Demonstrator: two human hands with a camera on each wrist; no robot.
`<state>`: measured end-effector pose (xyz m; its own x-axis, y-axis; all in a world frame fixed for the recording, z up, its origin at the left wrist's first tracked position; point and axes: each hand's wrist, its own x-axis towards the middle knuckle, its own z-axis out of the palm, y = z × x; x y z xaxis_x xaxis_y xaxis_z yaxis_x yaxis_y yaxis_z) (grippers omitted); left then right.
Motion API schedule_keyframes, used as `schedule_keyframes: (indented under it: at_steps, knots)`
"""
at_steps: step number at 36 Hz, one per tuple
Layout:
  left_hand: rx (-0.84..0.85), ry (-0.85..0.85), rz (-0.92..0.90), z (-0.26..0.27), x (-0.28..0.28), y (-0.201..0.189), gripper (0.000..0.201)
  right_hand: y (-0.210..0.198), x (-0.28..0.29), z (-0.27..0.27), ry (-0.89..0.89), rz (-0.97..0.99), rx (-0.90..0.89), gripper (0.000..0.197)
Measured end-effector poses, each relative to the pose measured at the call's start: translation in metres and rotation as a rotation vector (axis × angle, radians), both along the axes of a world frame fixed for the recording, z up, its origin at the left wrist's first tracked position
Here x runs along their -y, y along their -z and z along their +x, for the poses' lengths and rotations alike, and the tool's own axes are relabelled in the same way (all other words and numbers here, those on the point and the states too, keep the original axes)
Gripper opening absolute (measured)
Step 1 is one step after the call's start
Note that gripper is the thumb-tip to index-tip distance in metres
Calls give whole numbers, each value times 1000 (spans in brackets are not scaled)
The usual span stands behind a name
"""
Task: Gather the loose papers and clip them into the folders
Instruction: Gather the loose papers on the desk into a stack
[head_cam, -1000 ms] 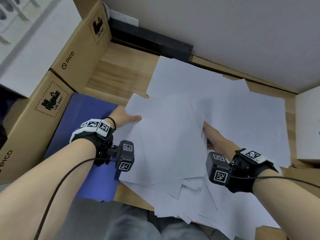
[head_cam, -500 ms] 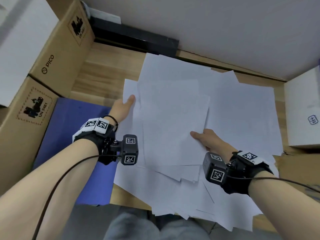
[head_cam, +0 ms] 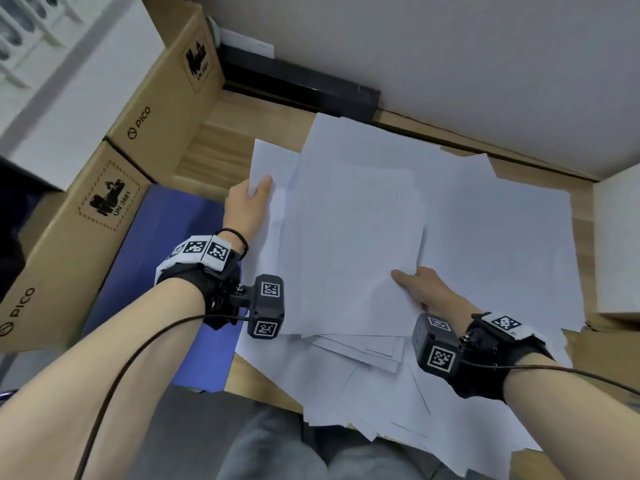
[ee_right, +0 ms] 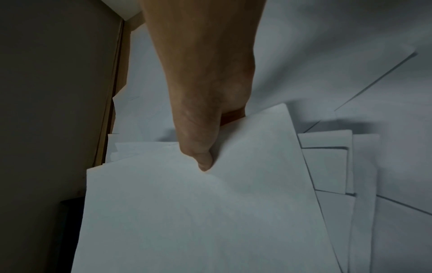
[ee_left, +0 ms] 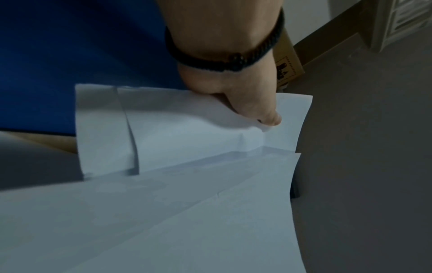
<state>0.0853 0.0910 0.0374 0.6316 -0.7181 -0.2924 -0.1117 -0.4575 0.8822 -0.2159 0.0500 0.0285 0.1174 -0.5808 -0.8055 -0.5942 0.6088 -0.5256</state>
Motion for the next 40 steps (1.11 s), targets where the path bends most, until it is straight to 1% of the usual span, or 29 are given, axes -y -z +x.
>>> schedule_keyframes:
  at_steps: [2,5,8,10,11,13,15,17,20,23,24,25,26,27,28,30,32,35,38,40]
  knots:
    - [6,-10,13,2,0,-3,30,1,0,-3,1,-9,-19,12]
    - [19,-61,8,5,0,-5,25,2,1,-10,34,-25,-45,11]
    - [98,-197,-13,4,-6,-4,30,1,1,-18,45,-57,-76,6]
    - [127,-314,-16,3,-11,0,32,2,0,-22,57,-61,-86,7]
    - [129,-349,-8,2,-14,2,33,3,0,-24,68,-57,-86,8]
    - [127,-359,14,1,-18,6,34,4,0,-26,82,-41,-82,12]
    - [126,-318,51,1,-20,10,34,3,-1,-28,89,-23,-75,11]
    - [114,-245,89,0,-21,13,34,4,-2,-28,100,14,-64,15]
    - [36,-109,147,-4,-22,19,35,7,-3,-27,114,44,-37,35]
    - [0,29,226,-17,-24,25,32,9,-5,-26,123,56,-9,50]
    - [-18,56,238,-22,-25,30,31,7,-6,-25,115,59,-3,56]
    - [-43,73,240,-27,-27,33,31,6,-7,-24,99,51,-3,68]
    - [-63,77,236,-31,-28,36,30,6,-8,-25,76,48,1,76]
    - [-68,69,234,-34,-30,38,30,7,-7,-26,68,49,6,77]
    - [-63,53,230,-35,-31,39,30,5,-8,-26,45,27,1,72]
    - [-33,-26,212,-33,-31,36,33,6,-6,-28,21,3,-6,52]
    - [27,-140,187,-24,-27,30,36,6,-4,-30,5,-15,-1,40]
    - [109,-305,114,-10,-18,12,39,5,-2,-33,33,-19,30,24]
    - [139,-430,-83,-7,-7,-14,38,7,-1,-34,26,-17,35,25]
    - [125,-421,-231,-10,0,-25,31,9,0,-34,37,-18,42,28]
